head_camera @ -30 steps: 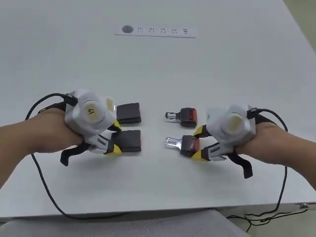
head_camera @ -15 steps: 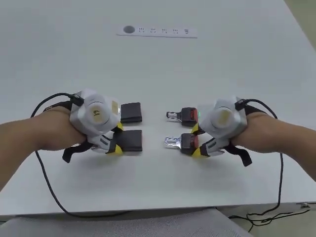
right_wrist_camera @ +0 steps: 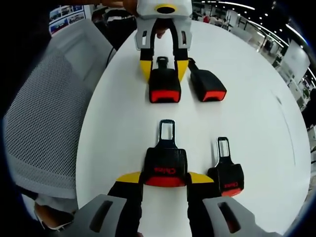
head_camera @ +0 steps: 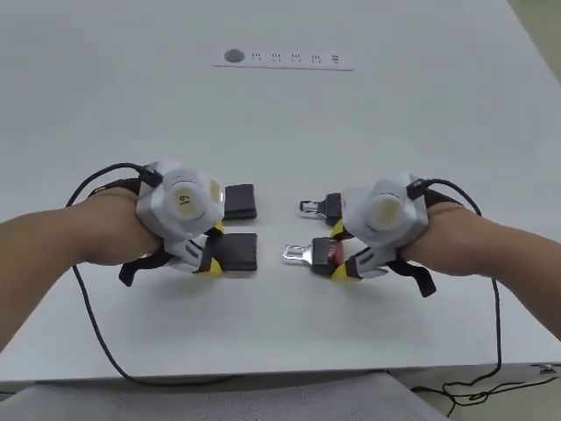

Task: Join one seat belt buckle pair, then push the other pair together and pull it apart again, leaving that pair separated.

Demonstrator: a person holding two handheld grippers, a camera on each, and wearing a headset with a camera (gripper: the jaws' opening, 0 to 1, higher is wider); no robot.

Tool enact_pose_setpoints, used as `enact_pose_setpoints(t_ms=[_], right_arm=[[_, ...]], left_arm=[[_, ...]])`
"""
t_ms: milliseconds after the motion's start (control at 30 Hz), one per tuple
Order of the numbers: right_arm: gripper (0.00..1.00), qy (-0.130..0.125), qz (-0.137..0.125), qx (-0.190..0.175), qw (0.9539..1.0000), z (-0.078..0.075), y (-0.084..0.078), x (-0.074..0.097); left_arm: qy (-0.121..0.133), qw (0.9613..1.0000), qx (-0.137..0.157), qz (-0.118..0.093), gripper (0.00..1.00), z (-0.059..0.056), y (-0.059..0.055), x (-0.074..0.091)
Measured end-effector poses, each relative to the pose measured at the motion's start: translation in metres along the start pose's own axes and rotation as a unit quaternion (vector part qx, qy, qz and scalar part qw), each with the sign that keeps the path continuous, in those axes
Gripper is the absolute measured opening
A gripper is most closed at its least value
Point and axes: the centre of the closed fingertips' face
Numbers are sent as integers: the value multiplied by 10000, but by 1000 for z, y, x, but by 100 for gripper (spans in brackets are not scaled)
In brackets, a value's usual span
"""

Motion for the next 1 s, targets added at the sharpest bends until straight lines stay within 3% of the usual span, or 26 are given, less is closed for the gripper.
enact_pose_setpoints(t_ms=[667, 1000], right_arm=[[31, -40, -214, 252, 9994, 0, 41, -24], [31, 64, -235, 141, 9996, -3, 40, -28]], left_arm=[[-26, 10000, -36, 87, 33, 1, 0, 0], [-32, 9999, 4, -125, 32, 3, -2, 0]])
Point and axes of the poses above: the centre of the closed fingertips' face, and the gripper's own axes: x roughly backward along the fingers, z roughly to its left, y roughly out of its top, and after that the axes turned 6 degrees about -z, right-handed
